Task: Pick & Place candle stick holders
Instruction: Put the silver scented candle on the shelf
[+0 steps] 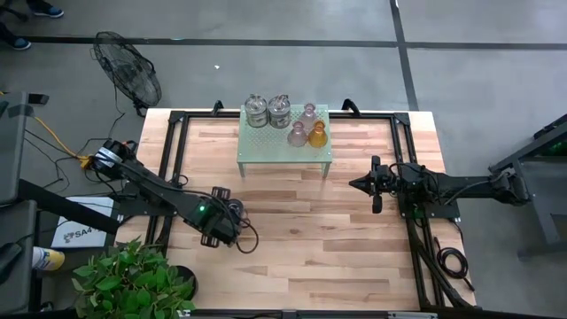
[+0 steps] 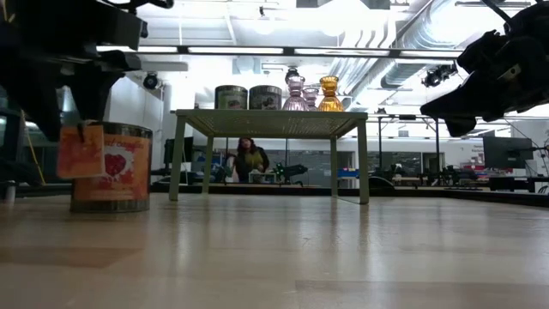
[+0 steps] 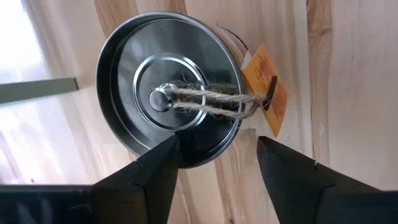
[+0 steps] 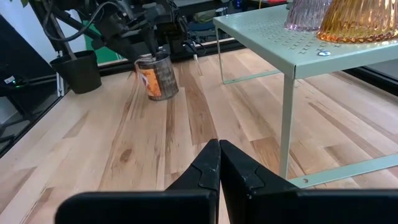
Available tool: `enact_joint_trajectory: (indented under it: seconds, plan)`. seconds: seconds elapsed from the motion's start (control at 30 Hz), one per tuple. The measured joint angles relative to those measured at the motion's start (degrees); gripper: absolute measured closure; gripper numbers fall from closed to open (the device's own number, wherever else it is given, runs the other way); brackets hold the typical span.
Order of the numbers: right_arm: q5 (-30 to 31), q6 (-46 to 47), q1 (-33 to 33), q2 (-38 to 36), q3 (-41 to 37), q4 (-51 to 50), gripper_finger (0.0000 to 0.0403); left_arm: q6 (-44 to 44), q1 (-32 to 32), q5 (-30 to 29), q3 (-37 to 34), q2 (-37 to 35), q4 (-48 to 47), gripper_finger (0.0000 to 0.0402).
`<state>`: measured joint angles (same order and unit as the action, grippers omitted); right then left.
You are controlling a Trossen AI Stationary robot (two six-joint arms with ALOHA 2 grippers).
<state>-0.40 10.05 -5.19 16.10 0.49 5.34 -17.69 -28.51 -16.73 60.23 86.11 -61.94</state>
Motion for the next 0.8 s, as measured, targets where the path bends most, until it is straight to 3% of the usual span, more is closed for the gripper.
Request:
enact_joint_trajectory:
  seconds: [0.4,0.8]
  plan:
    - [0.0,0.0,0.0,0.0,0.0,0.0,0.0402,3.1,0.0,-0.8,0.0,0.0,0.5,0.0284]
    - [0.0,0.0,0.0,0.0,0.0,0.0,0.0402,4.8,0.0,-1.9,0.1,0.0,1.5,0.0327]
